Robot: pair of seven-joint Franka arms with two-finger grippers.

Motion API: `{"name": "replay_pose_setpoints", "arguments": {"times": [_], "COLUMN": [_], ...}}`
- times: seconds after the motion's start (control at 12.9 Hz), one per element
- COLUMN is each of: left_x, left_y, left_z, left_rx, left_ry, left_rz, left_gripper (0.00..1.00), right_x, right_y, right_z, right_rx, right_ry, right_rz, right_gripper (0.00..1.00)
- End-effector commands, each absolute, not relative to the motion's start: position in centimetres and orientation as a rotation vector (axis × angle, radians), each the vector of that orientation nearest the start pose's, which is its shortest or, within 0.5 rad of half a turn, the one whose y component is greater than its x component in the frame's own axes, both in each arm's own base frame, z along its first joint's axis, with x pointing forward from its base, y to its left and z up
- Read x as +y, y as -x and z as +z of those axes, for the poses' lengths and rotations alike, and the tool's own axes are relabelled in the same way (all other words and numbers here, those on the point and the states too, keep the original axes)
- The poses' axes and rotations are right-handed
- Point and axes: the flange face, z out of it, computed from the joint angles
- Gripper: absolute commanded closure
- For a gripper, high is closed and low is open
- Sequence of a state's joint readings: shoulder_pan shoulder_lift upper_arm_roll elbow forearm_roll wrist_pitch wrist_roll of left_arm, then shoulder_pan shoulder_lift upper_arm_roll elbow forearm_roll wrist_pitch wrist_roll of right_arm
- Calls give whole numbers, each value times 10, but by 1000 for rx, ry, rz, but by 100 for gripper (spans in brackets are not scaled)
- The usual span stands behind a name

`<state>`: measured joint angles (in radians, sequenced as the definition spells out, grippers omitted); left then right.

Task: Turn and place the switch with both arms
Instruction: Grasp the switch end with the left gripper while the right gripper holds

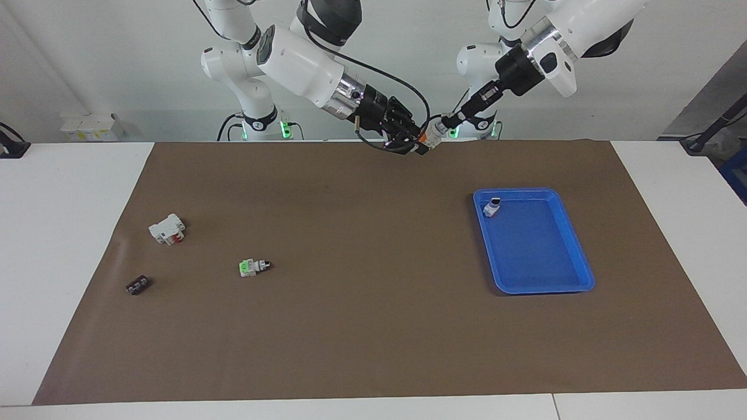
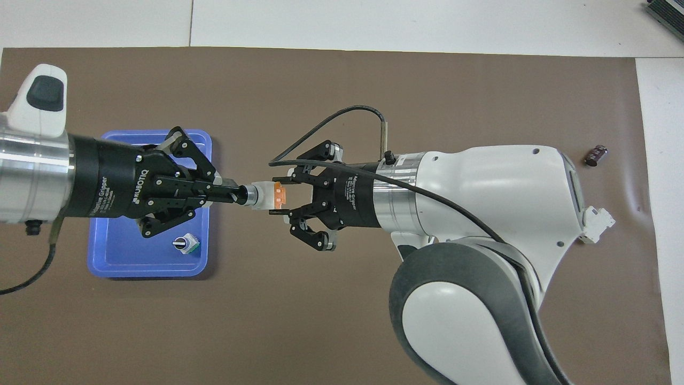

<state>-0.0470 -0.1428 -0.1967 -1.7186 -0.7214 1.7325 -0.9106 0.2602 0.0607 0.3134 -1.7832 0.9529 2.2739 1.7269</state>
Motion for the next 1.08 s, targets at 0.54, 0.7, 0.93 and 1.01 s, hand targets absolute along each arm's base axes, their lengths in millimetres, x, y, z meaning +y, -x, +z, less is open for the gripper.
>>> {"name": "replay_pose_setpoints", "arguments": {"times": [0.54, 0.7, 0.93, 1.01], "left_x": [-200, -206, -216, -218], "left_y": [-474, -471, -467, -465], "left_z": [669, 670, 666, 666], "left_rx": [120, 56, -139, -162], "left_ry": [-2481, -2490, -2538, -2538], "left_rz": [-98, -84, -31, -34], "left_gripper": [100, 100, 100, 100], "right_x": [349, 349, 347, 347], "right_y": [-516, -516, -517, -517], "right_z": [566, 566, 566, 566], "right_rx": [1724, 1724, 1727, 1727], "right_ry": [1567, 1567, 1563, 1565], "right_rz": [796, 796, 795, 793], "right_gripper": [100, 100, 100, 100]}}
